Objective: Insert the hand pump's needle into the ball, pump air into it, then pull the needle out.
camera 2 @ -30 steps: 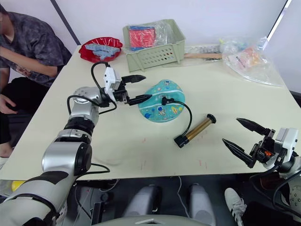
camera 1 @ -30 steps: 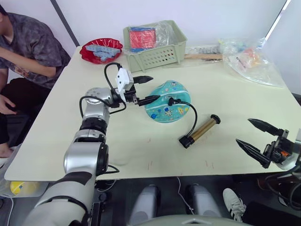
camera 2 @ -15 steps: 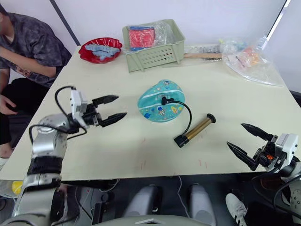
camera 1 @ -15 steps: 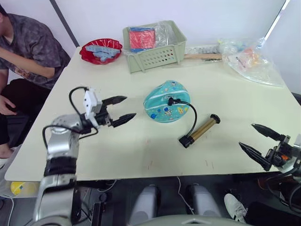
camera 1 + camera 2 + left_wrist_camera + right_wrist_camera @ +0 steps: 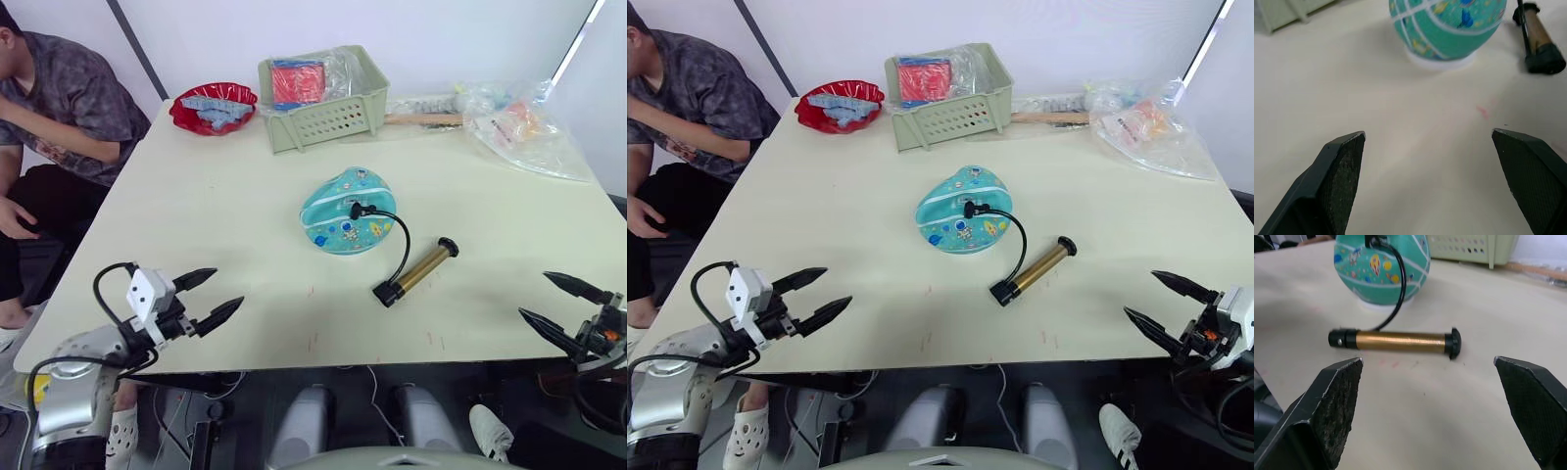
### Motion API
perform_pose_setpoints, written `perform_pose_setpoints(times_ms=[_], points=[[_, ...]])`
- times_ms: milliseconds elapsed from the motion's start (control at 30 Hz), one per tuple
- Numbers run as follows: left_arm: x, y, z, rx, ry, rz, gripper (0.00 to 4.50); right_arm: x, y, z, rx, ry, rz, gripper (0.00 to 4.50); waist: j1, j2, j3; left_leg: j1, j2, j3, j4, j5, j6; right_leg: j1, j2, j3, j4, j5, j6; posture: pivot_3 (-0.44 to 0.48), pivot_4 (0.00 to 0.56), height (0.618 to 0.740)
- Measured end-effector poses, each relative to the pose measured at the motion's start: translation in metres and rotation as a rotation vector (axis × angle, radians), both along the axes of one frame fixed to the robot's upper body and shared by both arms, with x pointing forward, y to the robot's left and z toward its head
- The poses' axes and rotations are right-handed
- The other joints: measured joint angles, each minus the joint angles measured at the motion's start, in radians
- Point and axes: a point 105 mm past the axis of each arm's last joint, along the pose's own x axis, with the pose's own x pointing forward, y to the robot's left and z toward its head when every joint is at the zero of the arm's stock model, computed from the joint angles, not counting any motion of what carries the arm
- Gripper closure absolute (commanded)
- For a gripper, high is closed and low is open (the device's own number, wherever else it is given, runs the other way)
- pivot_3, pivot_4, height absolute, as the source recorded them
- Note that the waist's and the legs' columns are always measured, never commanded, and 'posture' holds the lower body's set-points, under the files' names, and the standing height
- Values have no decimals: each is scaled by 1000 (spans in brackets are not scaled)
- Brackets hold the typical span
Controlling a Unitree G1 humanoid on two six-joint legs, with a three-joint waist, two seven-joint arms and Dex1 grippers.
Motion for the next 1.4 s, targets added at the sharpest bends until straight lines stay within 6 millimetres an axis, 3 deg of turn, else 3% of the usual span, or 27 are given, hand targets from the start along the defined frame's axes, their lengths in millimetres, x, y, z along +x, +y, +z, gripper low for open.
perform_pose_setpoints(times_ms=[300, 467, 633, 700, 900, 1400], points=[[-12, 7, -5, 33, 18, 9, 139, -6, -10, -4, -15, 5, -20, 0, 5, 0, 0, 3, 1, 4, 0, 0, 0, 1, 1, 4, 0, -1, 2, 0, 150, 738], [-17, -8, 0, 61, 24, -55, 139, -7, -9, -2, -13, 1, -5, 0, 6, 0, 0, 3, 2, 5, 0, 0, 0, 1, 0, 5, 0, -1, 2, 0, 150, 738], [-18, -54, 3, 51, 68, -189, 139, -11, -1, 5, 12, -1, 43, 0, 8, 0, 0, 3, 2, 4, 0, 0, 0, 2, 0, 6, 0, -1, 2, 0, 150, 738], [-17, -62, 4, 48, 74, -208, 139, -12, 1, 6, 16, -3, 51, 0, 8, 0, 0, 3, 2, 4, 0, 0, 0, 2, 0, 6, 0, -1, 2, 0, 150, 738], [1, -120, 20, 22, 81, -357, 139, -14, 12, 15, 45, -4, 103, 0, 8, 0, 0, 3, 2, 6, 0, 0, 0, 2, 6, 5, 0, -1, 2, 0, 150, 738], [38, -210, 29, 13, 28, -615, 139, -16, 24, 26, 36, -45, 204, 0, 8, 0, 1, 3, 1, 5, 0, 0, 0, 3, 7, 5, 0, 2, 5, 0, 150, 738]])
